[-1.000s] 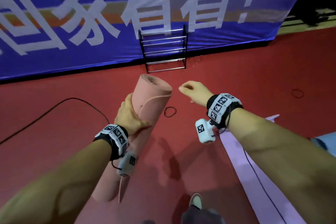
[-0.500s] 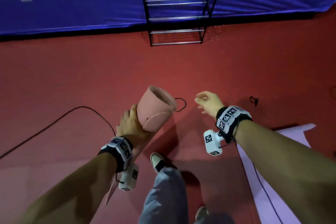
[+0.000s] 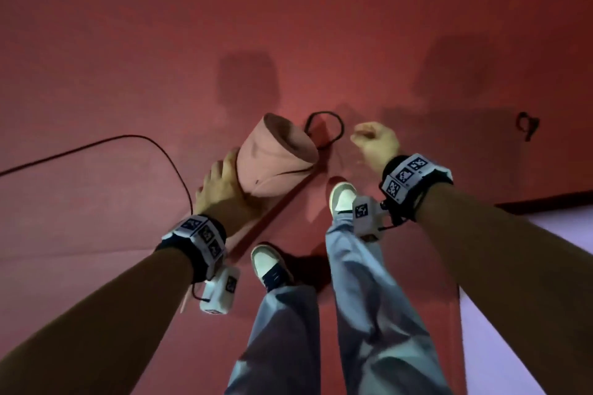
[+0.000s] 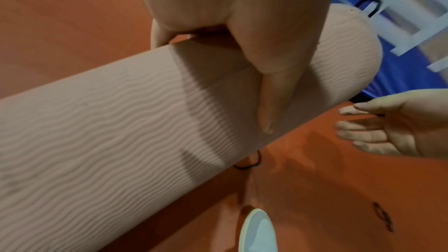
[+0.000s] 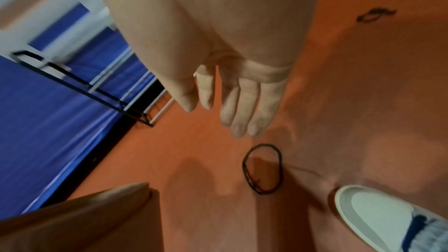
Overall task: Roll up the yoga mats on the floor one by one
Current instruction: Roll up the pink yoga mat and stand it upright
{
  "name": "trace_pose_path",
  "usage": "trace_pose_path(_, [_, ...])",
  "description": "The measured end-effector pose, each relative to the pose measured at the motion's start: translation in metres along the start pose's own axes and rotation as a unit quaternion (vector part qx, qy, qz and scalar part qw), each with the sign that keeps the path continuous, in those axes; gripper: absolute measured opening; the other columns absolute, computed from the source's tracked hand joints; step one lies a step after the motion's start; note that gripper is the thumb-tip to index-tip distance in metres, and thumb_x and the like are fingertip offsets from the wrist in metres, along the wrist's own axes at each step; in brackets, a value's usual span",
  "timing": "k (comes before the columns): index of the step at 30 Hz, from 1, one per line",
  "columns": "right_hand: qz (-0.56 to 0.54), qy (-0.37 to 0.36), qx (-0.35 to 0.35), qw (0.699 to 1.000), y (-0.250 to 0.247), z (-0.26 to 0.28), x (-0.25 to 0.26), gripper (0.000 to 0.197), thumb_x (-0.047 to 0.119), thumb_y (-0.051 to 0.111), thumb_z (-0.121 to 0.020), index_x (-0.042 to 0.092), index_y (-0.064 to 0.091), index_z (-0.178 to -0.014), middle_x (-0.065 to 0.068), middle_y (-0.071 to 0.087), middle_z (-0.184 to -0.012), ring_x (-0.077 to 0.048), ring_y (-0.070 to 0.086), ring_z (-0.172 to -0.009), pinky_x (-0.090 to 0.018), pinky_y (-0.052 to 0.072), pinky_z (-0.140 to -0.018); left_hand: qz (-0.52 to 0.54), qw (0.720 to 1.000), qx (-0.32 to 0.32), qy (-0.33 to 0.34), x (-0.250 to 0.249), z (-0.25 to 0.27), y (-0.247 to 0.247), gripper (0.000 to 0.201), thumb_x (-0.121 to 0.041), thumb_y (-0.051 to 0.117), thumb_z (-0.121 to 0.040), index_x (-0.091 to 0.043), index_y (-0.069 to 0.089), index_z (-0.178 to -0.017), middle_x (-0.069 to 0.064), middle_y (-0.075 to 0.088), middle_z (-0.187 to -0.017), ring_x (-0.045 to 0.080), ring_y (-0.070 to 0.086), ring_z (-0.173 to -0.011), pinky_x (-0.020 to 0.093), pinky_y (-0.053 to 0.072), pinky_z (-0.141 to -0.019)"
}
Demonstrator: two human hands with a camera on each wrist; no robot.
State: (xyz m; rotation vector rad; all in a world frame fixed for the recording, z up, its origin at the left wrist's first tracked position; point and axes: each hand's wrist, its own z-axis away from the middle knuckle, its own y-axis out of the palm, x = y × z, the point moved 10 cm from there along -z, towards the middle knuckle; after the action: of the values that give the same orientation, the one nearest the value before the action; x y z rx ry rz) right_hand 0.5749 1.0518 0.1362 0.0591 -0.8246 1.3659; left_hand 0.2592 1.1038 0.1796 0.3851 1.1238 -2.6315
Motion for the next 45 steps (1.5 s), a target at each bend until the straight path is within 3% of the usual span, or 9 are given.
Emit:
trace_pose_path(5, [0.020, 0.037, 0.043, 0.998, 0.047, -0.103, -0.060, 0.021, 0.008, 0.060, -0.095, 0.015, 0.060, -0.115, 0.000, 0.063, -0.091, -0.011, 0.062, -0.065, -0.034, 0.054, -0.061, -0.006, 0.999, 0.007, -0.042, 0.024, -0.091, 0.067, 0.114, -0.055, 0.072, -0.045, -0.034, 0.023, -0.146, 0.006, 0.047, -0.128, 0.035, 0.049, -0.120, 0.056, 0.044, -0.098])
trace_pose_path(9, [0.036, 0.054, 0.059, 0.996, 0.063, -0.165, -0.103, 0.025, 0.010, 0.062, -0.092, 0.017, 0.061, -0.116, -0.006, 0.065, -0.100, -0.030, 0.068, -0.083, -0.044, 0.057, -0.069, -0.042, 0.996, 0.033, -0.070, 0.044, -0.153, 0.116, 0.120, -0.036, 0.090, -0.050, -0.035, 0.022, -0.149, 0.008, 0.046, -0.134, 0.037, 0.046, -0.123, 0.055, 0.044, -0.097])
trace_pose_path(16, [0.092, 0.022, 0.062, 0.994, 0.067, -0.252, -0.145, 0.050, 0.030, 0.064, -0.074, 0.021, 0.061, -0.123, 0.008, 0.062, -0.086, -0.030, 0.068, -0.097, -0.051, 0.055, -0.090, -0.105, 0.986, 0.071, -0.106, 0.043, -0.243, 0.182, 0.116, -0.046, 0.089, -0.050, -0.035, 0.018, -0.142, 0.009, 0.043, -0.128, 0.038, 0.046, -0.118, 0.060, 0.045, -0.094])
trace_pose_path(22, [0.189, -0.059, 0.058, 0.978, 0.092, -0.289, -0.159, 0.046, 0.017, 0.065, -0.090, 0.016, 0.056, -0.135, -0.004, 0.064, -0.111, -0.016, 0.058, -0.097, -0.023, 0.043, -0.084, -0.108, 0.990, -0.004, -0.087, 0.051, -0.254, 0.213, 0.107, -0.060, 0.074, -0.056, -0.035, 0.018, -0.143, 0.010, 0.041, -0.128, 0.038, 0.041, -0.122, 0.060, 0.039, -0.100])
trace_pose_path(26, [0.237, -0.087, 0.026, 0.967, 0.104, -0.305, -0.159, 0.043, 0.025, 0.064, -0.094, 0.017, 0.052, -0.135, -0.007, 0.057, -0.131, -0.026, 0.057, -0.116, -0.031, 0.043, -0.094, -0.099, 0.992, -0.033, -0.076, 0.053, -0.255, 0.215, 0.111, -0.061, 0.077, -0.053, -0.036, 0.018, -0.144, 0.009, 0.041, -0.126, 0.037, 0.040, -0.122, 0.060, 0.038, -0.100])
trace_pose_path(33, [0.370, -0.124, -0.005, 0.921, 0.120, -0.318, -0.159, 0.026, 0.029, 0.060, -0.095, 0.012, 0.060, -0.115, -0.013, 0.047, -0.129, -0.037, 0.059, -0.106, -0.038, 0.049, -0.091, -0.097, 0.993, 0.000, -0.060, 0.060, -0.267, 0.214, 0.124, -0.053, 0.089, -0.050, -0.039, 0.013, -0.147, 0.006, 0.038, -0.132, 0.034, 0.037, -0.127, 0.057, 0.036, -0.103])
trace_pose_path(37, [0.311, -0.155, -0.027, 0.937, 0.115, -0.316, -0.144, 0.013, 0.024, 0.062, -0.091, 0.017, 0.063, -0.102, -0.009, 0.066, -0.103, -0.029, 0.063, -0.096, -0.033, 0.049, -0.085, -0.097, 0.994, 0.031, -0.050, 0.060, -0.276, 0.206, 0.132, -0.046, 0.096, -0.043, -0.034, 0.018, -0.149, 0.009, 0.042, -0.132, 0.036, 0.041, -0.126, 0.058, 0.042, -0.103])
trace_pose_path(41, [0.056, -0.150, 0.029, 0.987, 0.127, -0.307, -0.119, 0.021, -0.002, 0.056, -0.087, 0.016, 0.049, -0.079, -0.002, 0.066, -0.061, -0.013, 0.064, -0.051, -0.022, 0.047, -0.055, -0.065, 0.996, 0.056, -0.020, 0.056, -0.275, 0.198, 0.134, -0.047, 0.098, -0.039, -0.028, 0.022, -0.148, 0.005, 0.045, -0.127, 0.033, 0.049, -0.118, 0.052, 0.053, -0.091])
trace_pose_path(45, [-0.067, -0.171, 0.092, 0.979, 0.138, -0.288, -0.083, 0.024, -0.009, 0.056, -0.088, 0.013, 0.049, -0.083, -0.010, 0.061, -0.056, -0.017, 0.062, -0.044, -0.025, 0.050, -0.044, -0.059, 0.998, 0.006, 0.013, 0.051, -0.266, 0.196, 0.127, -0.051, 0.096, -0.040, -0.024, 0.031, -0.145, -0.001, 0.047, -0.126, 0.027, 0.052, -0.116, 0.043, 0.050, -0.096])
